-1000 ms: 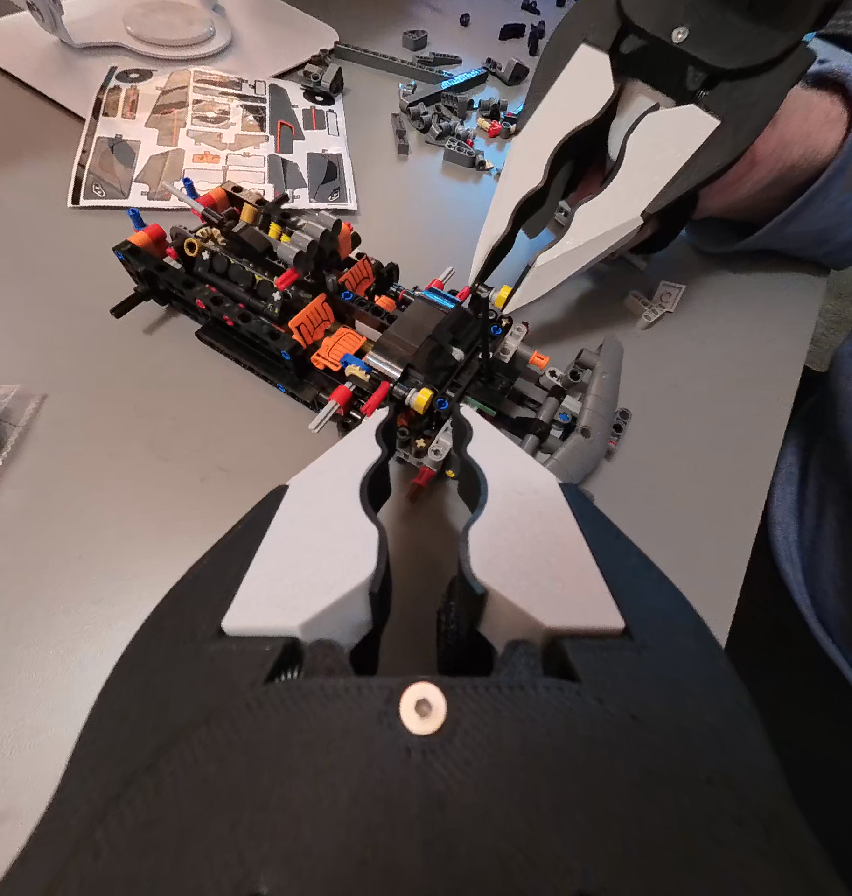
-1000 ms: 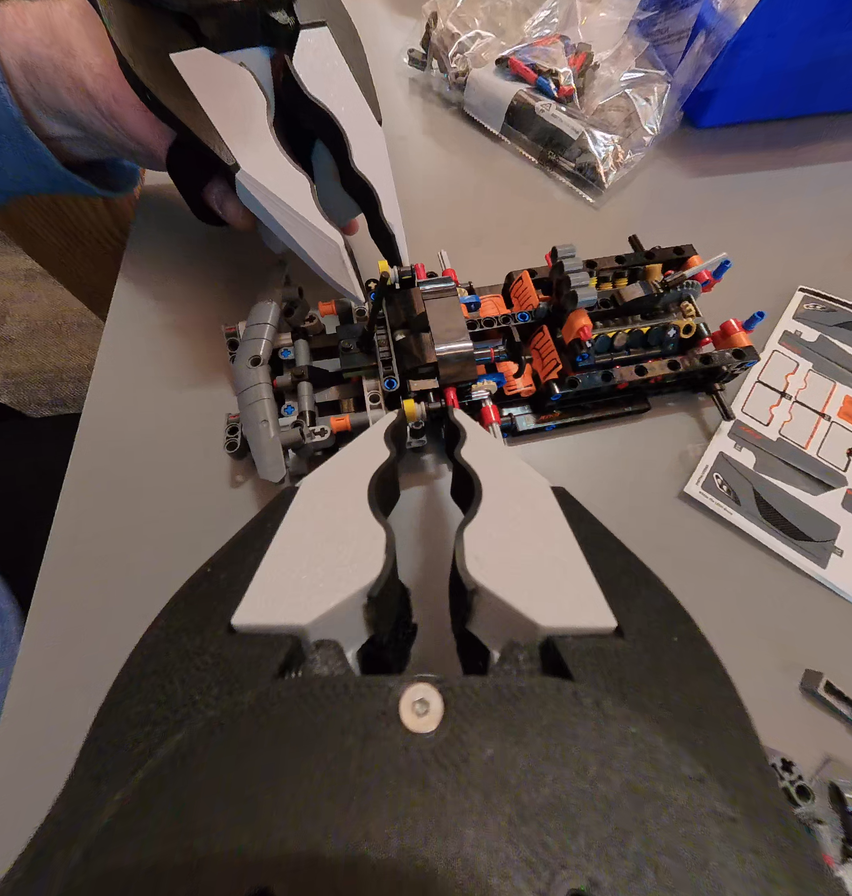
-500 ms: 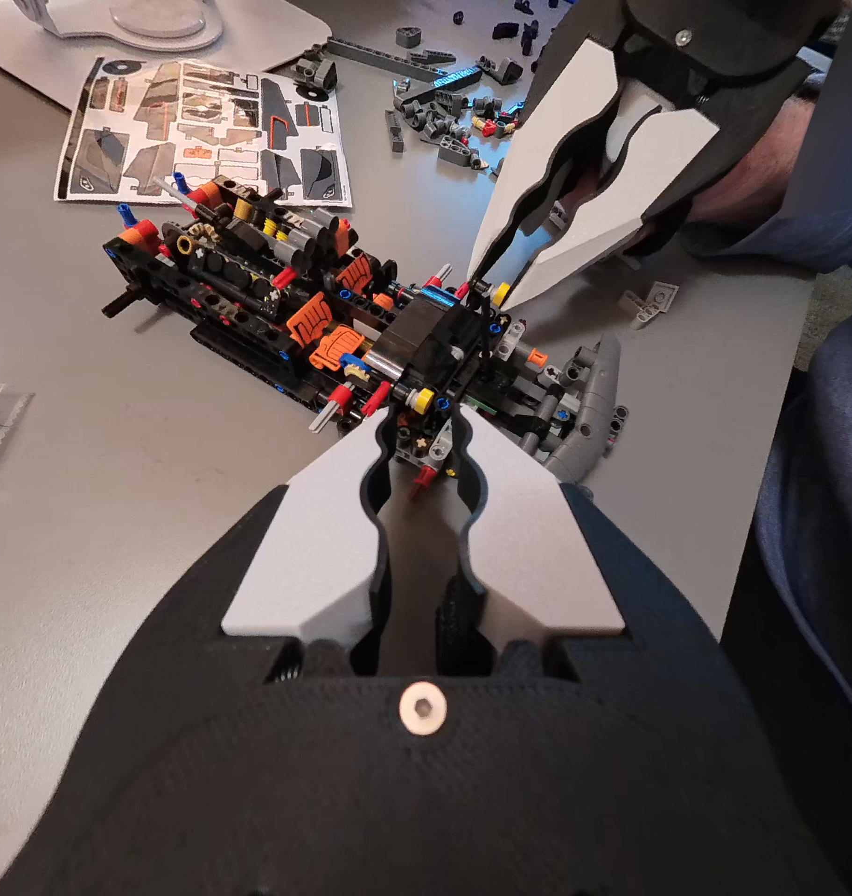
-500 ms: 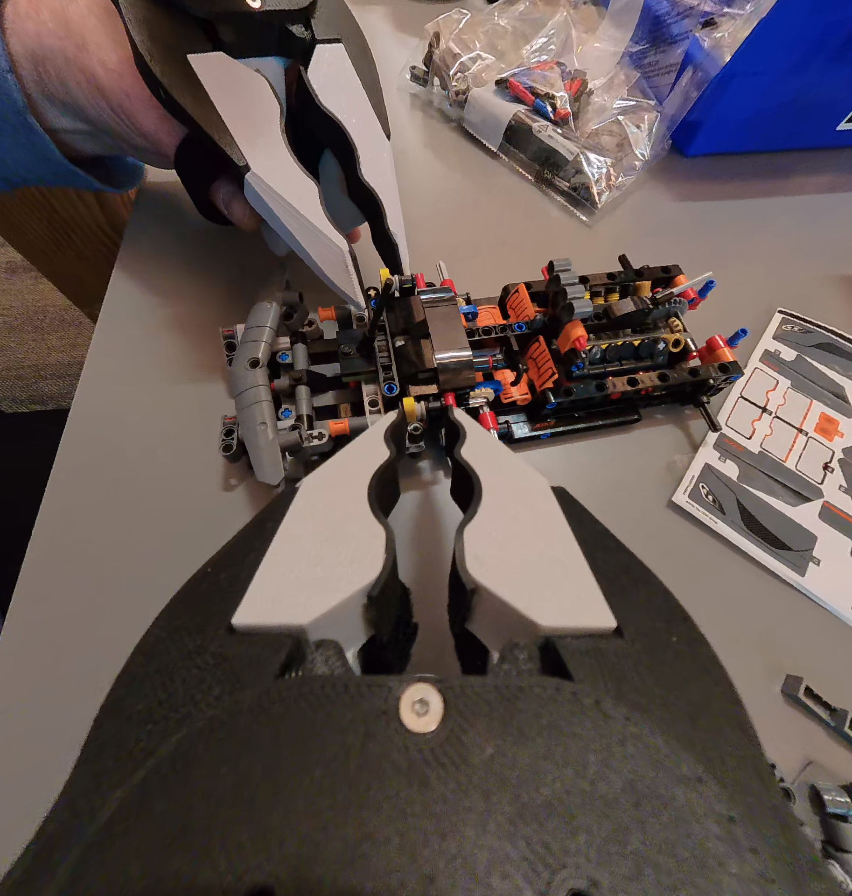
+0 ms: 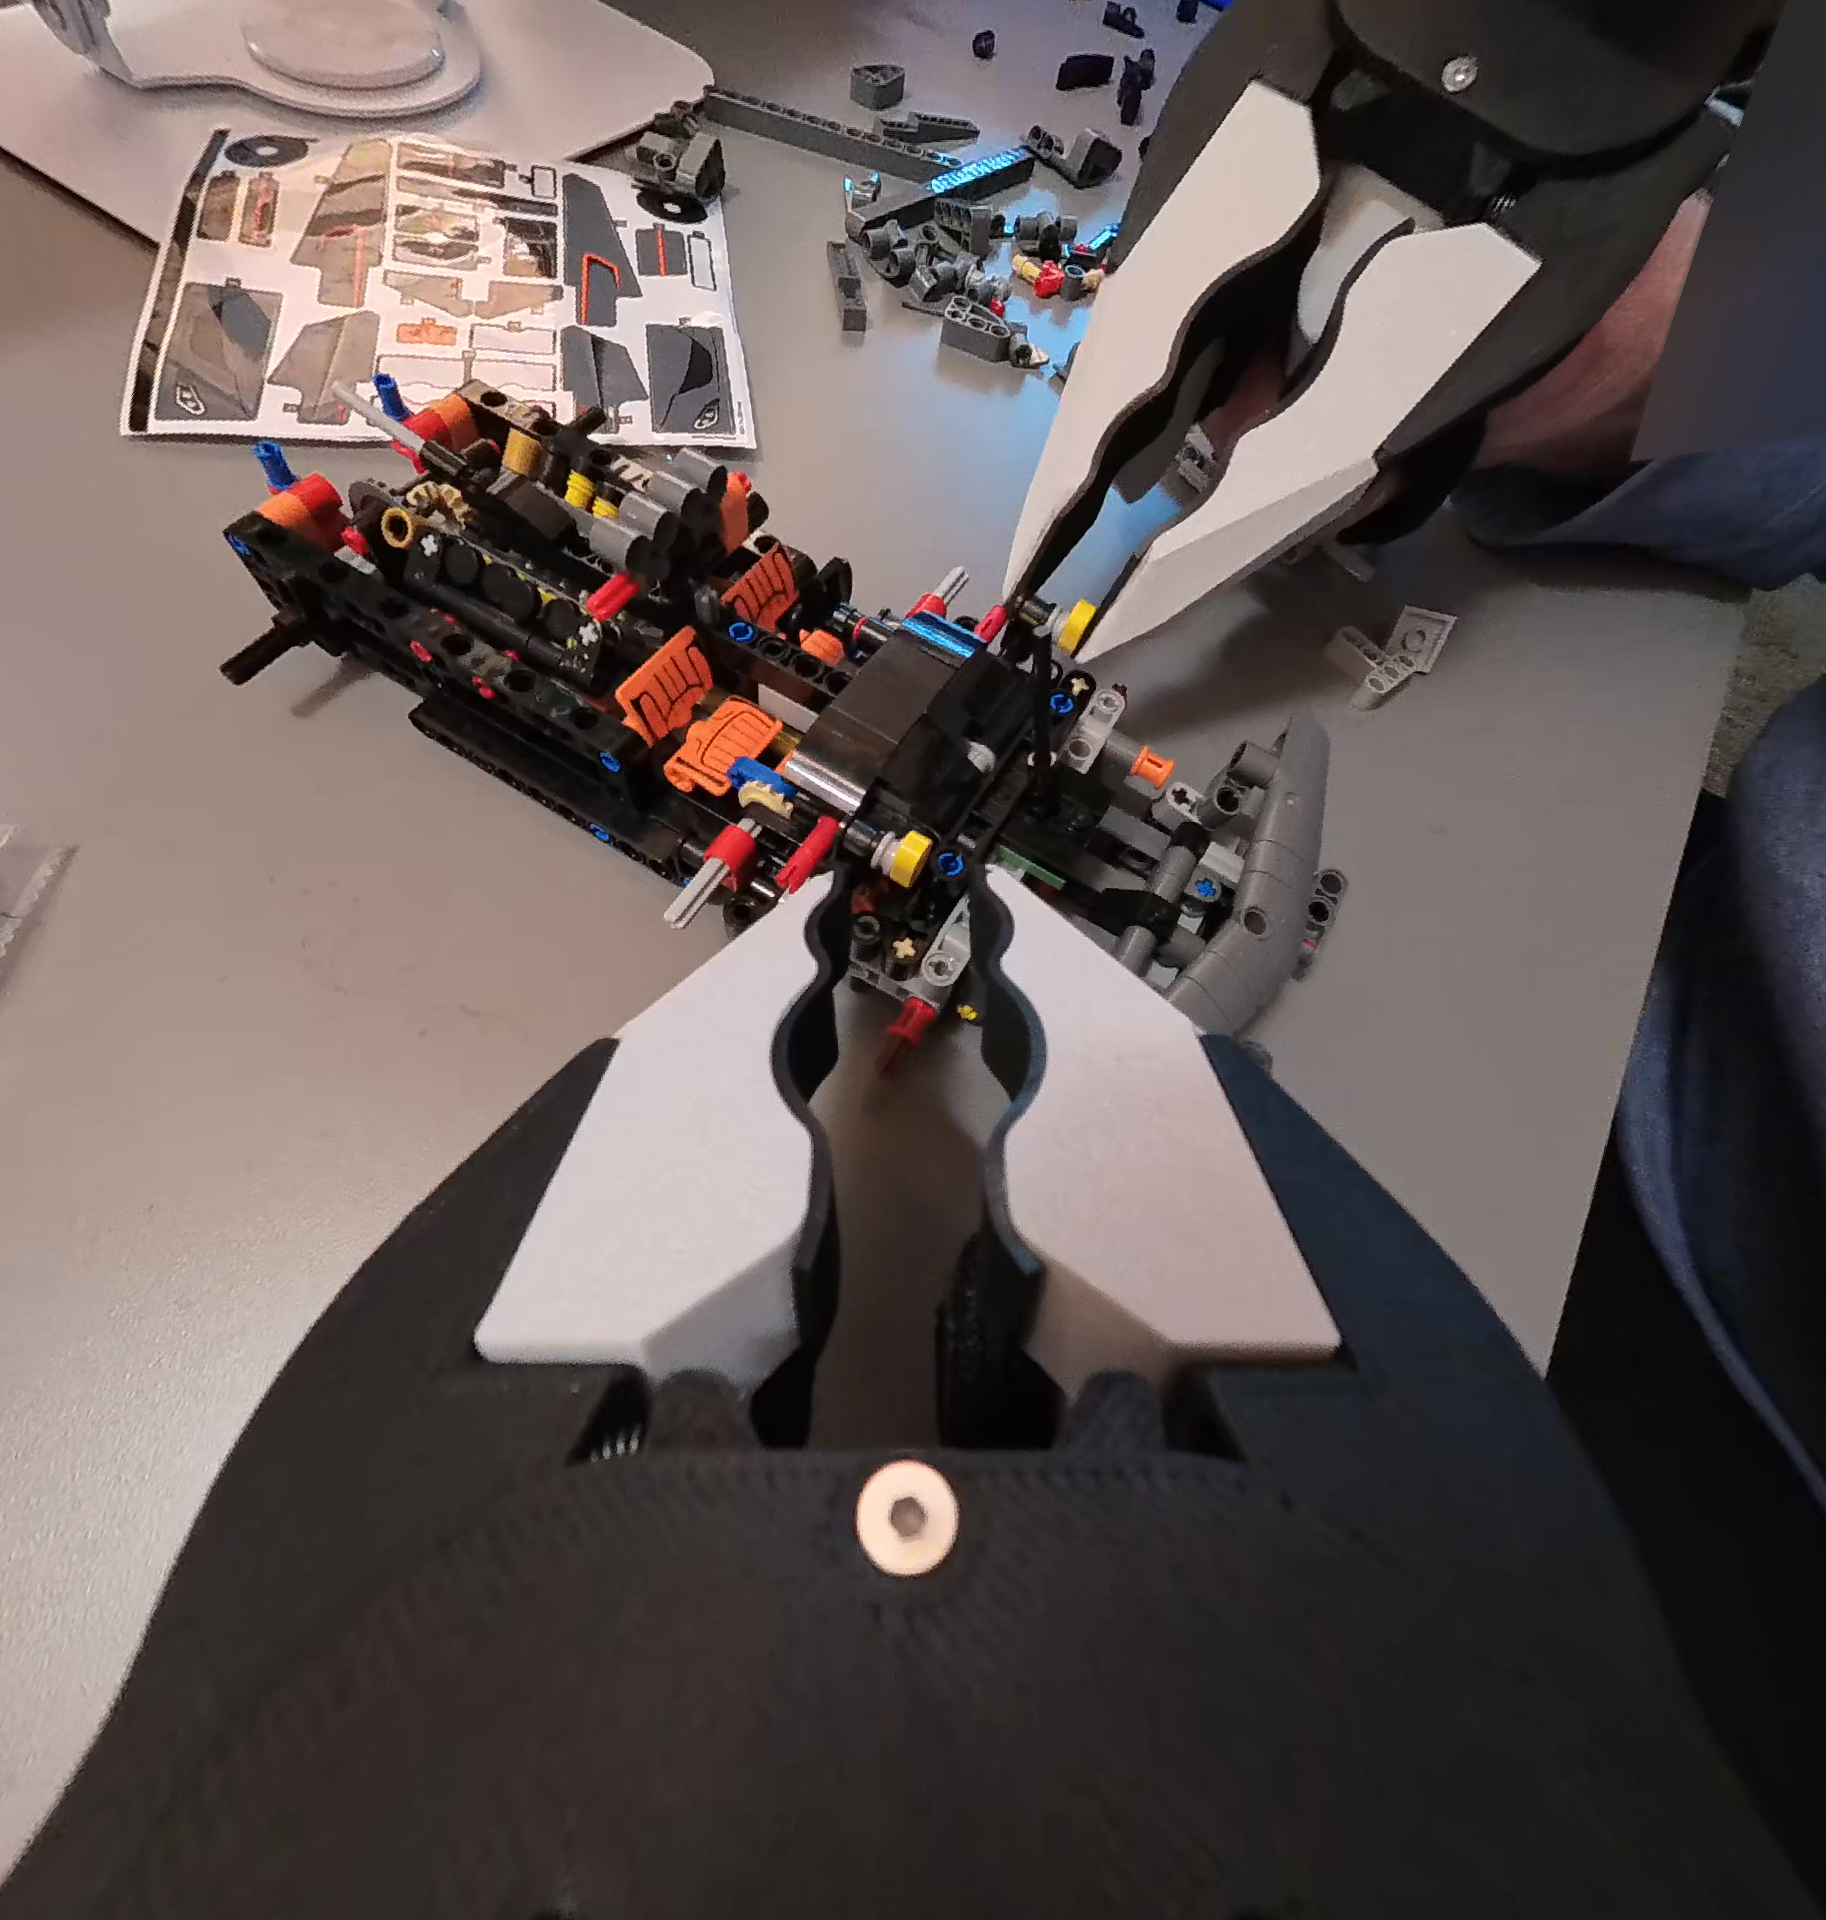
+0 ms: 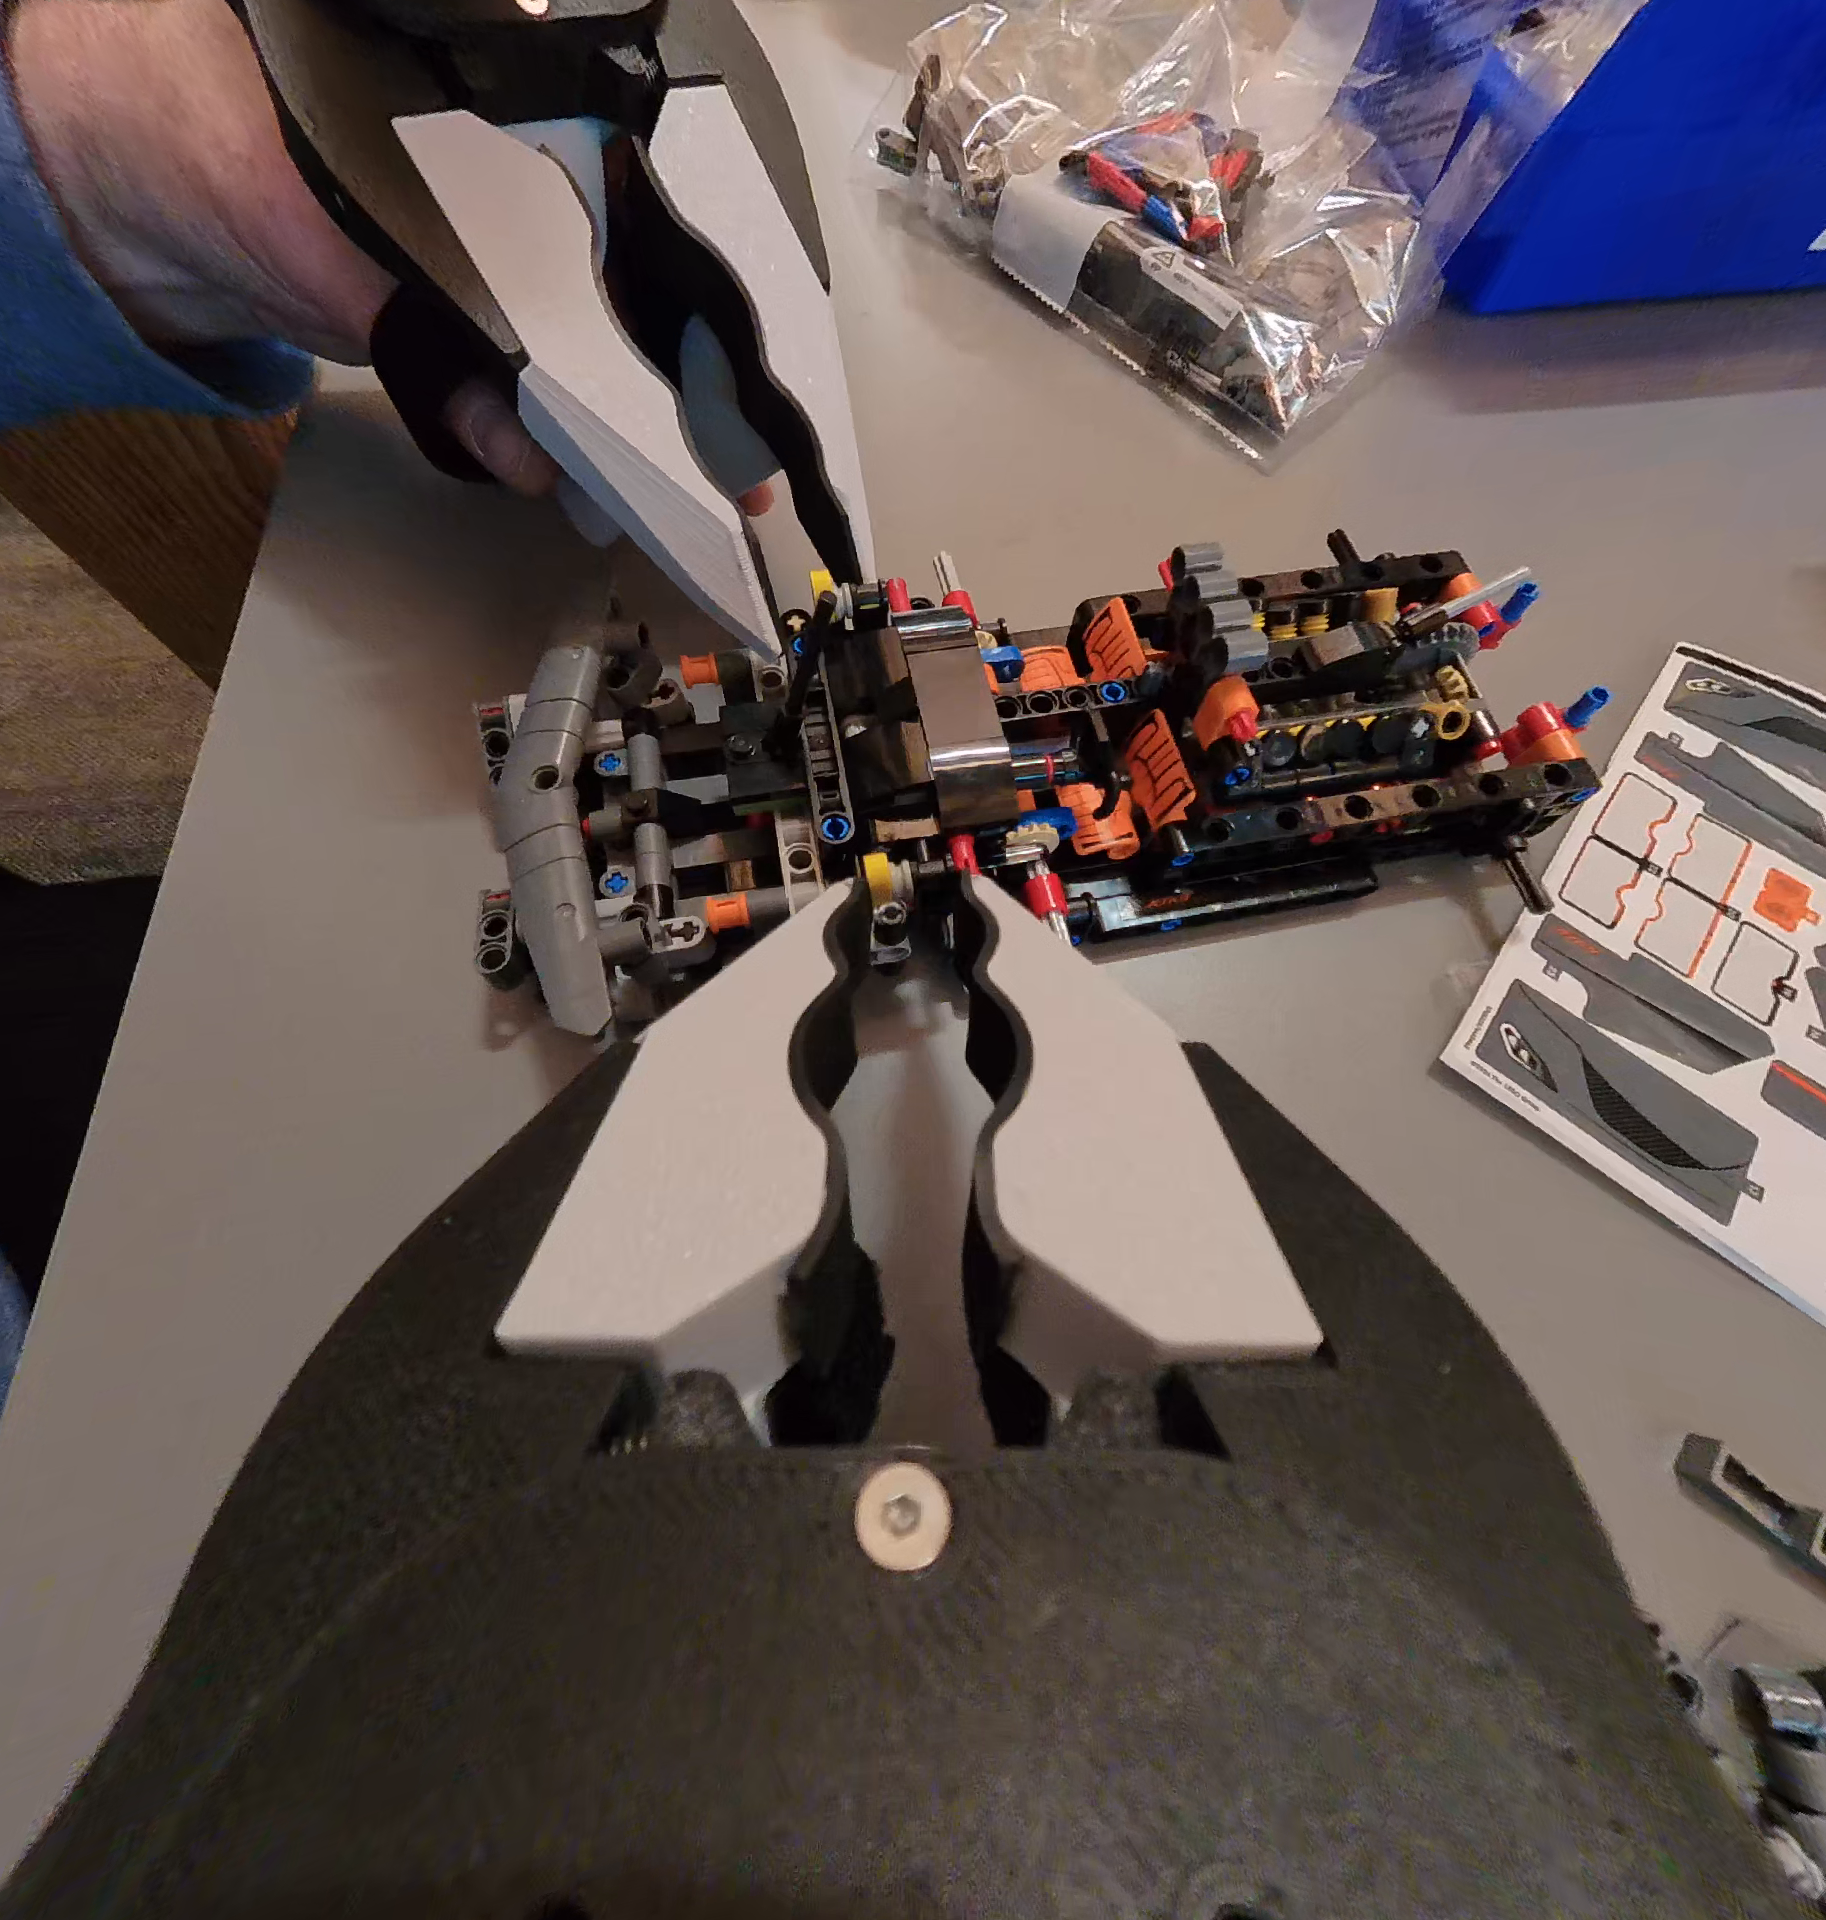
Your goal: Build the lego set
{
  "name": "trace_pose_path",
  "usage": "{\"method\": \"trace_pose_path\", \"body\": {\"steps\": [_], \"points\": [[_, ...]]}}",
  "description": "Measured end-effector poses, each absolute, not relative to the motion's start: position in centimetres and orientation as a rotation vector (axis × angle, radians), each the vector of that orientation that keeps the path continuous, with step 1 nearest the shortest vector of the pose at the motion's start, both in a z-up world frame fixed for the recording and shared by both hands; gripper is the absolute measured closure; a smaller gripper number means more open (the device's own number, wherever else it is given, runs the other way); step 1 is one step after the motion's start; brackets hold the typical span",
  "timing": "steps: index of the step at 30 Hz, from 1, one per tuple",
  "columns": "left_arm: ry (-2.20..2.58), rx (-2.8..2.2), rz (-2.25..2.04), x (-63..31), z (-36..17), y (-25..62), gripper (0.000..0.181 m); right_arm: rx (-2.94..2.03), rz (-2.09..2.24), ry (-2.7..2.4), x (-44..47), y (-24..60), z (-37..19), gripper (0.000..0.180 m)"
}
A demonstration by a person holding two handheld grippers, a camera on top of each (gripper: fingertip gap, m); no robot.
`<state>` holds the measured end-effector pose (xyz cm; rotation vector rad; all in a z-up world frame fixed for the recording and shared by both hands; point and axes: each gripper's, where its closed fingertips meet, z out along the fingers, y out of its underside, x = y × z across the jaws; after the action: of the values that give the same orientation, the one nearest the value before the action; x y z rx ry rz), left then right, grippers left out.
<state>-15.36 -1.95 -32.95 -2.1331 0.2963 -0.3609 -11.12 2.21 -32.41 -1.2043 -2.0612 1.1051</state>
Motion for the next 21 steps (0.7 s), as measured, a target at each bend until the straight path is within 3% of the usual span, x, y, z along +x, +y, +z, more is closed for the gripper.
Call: {"method": "trace_pose_path", "body": {"steps": [7, 16, 21], "points": [[0.275, -2.148, -0.346, -15.7, -32.9, -2.1, 0.155, -1.192, 1.128, -2.059, -11.0, 2.1, -32.1, 0.168], [0.158, -2.221, -0.086, -16.1, -30.6, -3.3, 0.134, -1.196, 1.151, -2.015, -10.1, 3.8, -30.0, 0.168], [0.352, -2.109, -0.091, -7.7, -28.3, -3.3, 0.144, -1.251, 1.166, -2.02, -9.8, 5.0, -30.6, 0.168]]}}
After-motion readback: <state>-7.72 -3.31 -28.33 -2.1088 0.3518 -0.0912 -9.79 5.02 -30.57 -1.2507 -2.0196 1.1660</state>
